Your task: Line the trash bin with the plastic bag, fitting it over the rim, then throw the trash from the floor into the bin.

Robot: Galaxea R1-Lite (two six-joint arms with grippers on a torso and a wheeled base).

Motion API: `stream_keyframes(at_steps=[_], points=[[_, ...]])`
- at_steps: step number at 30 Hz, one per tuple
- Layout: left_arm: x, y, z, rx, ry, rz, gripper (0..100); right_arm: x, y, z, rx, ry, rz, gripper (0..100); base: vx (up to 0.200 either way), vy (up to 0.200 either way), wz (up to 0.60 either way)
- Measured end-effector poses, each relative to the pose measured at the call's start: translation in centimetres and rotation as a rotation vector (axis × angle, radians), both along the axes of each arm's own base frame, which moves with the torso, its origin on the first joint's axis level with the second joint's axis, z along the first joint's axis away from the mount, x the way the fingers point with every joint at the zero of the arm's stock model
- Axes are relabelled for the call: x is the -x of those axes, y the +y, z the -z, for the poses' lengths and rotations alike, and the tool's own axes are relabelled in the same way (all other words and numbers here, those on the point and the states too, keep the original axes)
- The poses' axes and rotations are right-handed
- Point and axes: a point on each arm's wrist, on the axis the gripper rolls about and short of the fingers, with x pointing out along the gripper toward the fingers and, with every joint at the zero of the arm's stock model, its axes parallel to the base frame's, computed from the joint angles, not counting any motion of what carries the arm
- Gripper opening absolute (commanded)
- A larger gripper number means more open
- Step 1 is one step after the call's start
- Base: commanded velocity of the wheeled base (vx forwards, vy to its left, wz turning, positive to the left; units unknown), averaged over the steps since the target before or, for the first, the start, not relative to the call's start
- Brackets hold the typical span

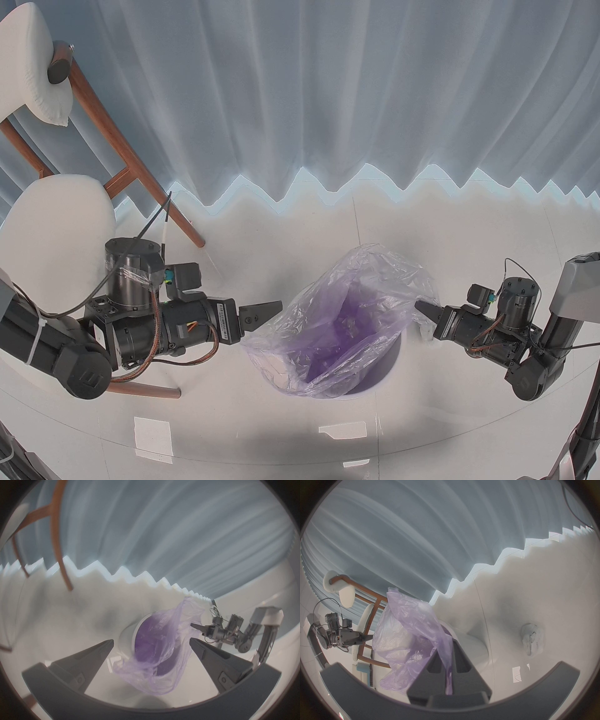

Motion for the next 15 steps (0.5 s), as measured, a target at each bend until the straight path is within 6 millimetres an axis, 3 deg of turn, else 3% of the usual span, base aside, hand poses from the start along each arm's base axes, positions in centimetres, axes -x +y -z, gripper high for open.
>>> stream_keyframes(at_steps=[13, 14, 15], points=[[-3.5, -2.9, 4.1, -0.125, -0.176, 0.164, 100, 0.6, 0.7, 0.1, 0.001, -0.002, -0.023, 0, 0.0, 0.0, 0.0], [-3.5, -3.2, 4.4, -0.127, -0.172, 0.17, 0, 0.6, 0.7, 0.0, 0.0, -0.005, -0.024, 0, 0.0, 0.0, 0.0], [-3.6, -3.5, 4.7, -0.131, -0.166, 0.175, 0, 0.6, 0.7, 0.0, 0.0, -0.007, -0.024, 0, 0.0, 0.0, 0.0]])
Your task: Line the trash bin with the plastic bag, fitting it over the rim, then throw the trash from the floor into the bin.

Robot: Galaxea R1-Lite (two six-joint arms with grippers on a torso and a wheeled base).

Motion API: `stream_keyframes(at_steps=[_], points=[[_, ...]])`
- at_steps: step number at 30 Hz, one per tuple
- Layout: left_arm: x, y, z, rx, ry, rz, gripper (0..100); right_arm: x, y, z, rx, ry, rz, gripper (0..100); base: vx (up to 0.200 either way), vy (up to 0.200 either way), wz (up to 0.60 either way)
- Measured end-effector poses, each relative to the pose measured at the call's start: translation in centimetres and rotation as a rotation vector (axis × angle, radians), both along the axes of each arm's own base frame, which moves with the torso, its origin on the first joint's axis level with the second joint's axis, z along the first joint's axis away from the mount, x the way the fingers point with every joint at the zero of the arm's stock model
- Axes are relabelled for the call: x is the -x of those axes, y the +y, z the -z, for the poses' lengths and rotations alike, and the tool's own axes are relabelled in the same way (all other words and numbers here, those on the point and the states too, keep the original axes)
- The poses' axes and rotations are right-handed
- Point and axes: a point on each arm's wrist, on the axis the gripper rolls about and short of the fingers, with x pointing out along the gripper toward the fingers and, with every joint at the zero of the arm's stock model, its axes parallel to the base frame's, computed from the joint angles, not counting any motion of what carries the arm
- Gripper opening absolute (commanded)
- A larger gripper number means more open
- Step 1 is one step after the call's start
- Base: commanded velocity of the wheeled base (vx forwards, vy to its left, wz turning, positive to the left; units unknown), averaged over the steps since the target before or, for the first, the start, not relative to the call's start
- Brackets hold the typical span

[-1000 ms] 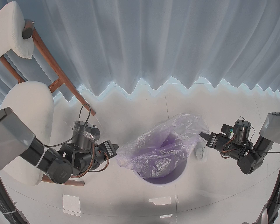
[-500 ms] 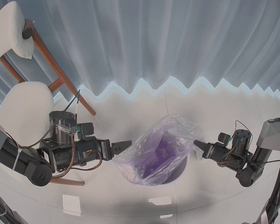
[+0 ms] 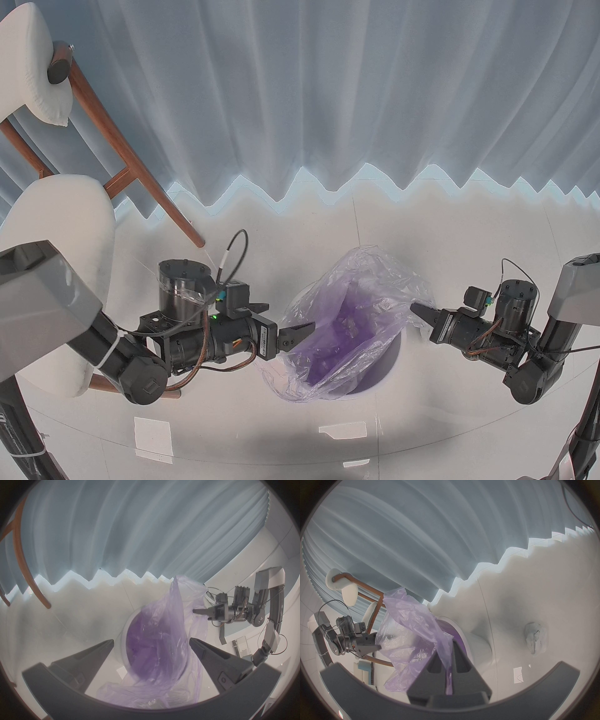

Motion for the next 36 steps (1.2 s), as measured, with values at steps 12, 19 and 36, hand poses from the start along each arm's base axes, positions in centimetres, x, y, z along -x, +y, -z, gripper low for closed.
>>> stream_keyframes(at_steps=[12, 19, 36], points=[[-1.8, -0.5, 0.8, 0.175, 0.2, -0.135, 0, -2.3, -0.5, -0.6, -0.047, -0.001, 0.107, 0, 0.0, 0.0, 0.0], [-3.1, -0.8, 0.0, 0.318, 0.358, -0.26, 0, -4.9, -0.7, -1.0, -0.131, 0.102, 0.225, 0, 0.0, 0.0, 0.0], [-8.8, 0.4, -1.4, 0.455, 0.553, -0.473, 0, -9.6, -1.4, -2.5, -0.166, 0.242, 0.315, 0, 0.0, 0.0, 0.0]])
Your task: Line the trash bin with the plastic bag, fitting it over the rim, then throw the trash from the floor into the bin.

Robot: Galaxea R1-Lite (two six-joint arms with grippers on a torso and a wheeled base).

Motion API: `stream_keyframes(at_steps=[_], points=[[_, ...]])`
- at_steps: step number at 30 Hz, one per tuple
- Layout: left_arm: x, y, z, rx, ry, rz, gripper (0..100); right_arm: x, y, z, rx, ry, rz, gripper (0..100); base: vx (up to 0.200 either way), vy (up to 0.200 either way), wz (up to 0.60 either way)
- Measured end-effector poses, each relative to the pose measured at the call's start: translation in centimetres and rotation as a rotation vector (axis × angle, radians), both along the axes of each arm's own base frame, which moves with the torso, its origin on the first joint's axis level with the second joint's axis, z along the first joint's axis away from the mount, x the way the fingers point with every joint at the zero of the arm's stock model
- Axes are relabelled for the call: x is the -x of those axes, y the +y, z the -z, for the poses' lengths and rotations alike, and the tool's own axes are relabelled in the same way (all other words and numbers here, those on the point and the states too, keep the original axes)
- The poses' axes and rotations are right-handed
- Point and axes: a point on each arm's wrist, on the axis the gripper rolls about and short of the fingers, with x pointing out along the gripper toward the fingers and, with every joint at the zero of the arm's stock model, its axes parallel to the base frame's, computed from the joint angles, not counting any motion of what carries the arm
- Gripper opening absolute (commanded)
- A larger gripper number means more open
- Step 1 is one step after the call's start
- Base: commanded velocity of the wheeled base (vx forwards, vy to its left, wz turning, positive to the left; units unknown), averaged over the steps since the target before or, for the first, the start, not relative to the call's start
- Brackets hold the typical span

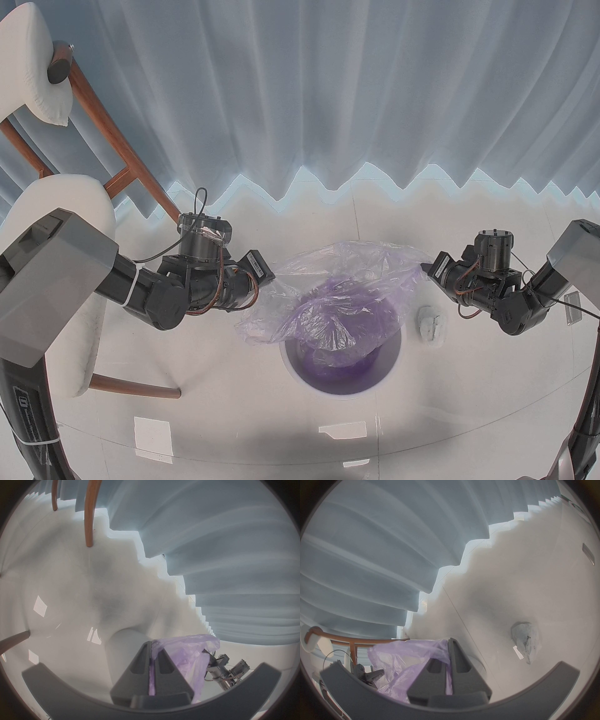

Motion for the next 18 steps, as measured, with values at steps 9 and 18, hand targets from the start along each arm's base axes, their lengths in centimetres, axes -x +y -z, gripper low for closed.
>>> stream_keyframes(at_steps=[9, 18], points=[[-0.5, 0.1, 2.3, -0.02, 0.108, -0.029, 0, 0.4, -0.2, 1.5, -0.003, 0.062, -0.004, 0, 0.0, 0.0, 0.0], [-0.7, 0.1, 3.9, -0.026, 0.166, -0.038, 0, 1.8, -0.4, 3.4, -0.005, 0.148, -0.049, 0, 0.0, 0.0, 0.0]])
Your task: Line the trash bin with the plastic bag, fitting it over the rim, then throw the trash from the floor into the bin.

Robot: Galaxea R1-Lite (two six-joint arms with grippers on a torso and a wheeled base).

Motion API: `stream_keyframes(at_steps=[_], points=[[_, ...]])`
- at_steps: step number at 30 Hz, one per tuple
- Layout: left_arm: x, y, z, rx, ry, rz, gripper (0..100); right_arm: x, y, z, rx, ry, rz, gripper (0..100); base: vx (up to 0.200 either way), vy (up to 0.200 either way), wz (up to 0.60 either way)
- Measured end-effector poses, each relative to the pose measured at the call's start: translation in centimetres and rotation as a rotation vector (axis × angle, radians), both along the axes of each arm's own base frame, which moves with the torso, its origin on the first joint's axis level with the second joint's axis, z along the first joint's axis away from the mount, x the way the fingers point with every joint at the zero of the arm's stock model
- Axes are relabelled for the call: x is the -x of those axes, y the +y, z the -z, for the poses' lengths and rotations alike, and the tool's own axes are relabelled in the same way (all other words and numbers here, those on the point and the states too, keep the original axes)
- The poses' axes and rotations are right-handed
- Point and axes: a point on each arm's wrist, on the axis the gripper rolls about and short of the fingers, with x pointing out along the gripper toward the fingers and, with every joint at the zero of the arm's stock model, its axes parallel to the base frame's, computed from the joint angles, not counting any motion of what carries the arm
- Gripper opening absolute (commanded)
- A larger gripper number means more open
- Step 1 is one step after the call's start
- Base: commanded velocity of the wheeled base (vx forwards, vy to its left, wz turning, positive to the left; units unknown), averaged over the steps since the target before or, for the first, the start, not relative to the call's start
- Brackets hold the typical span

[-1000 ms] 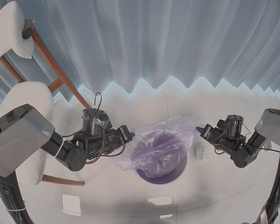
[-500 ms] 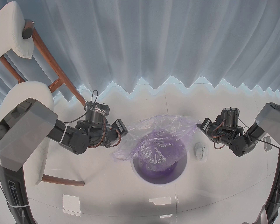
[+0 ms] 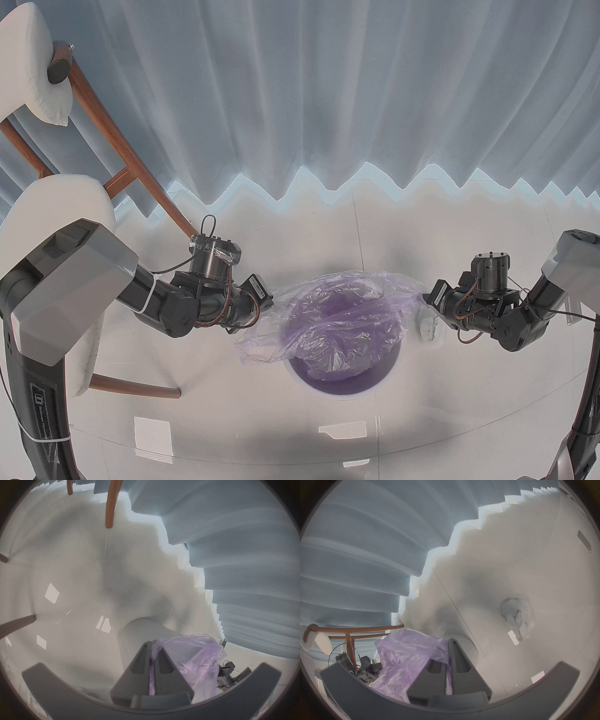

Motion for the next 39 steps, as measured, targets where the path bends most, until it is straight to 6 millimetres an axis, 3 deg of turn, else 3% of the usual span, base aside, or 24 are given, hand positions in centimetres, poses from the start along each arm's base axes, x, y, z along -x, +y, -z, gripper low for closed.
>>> stream_keyframes(at_steps=[10, 29, 39], points=[[-0.2, -0.3, 1.0, -0.002, 0.02, 0.008, 0, 0.1, 0.1, 0.9, -0.01, 0.047, -0.028, 0, 0.0, 0.0, 0.0], [-1.1, -0.1, 1.0, 0.005, 0.003, 0.001, 0, -3.9, 0.3, -0.3, -0.065, 0.113, 0.023, 0, 0.0, 0.0, 0.0], [-0.7, -0.3, 2.0, -0.014, 0.041, 0.004, 0, -4.0, 0.3, 0.6, -0.048, 0.18, 0.033, 0, 0.0, 0.0, 0.0]])
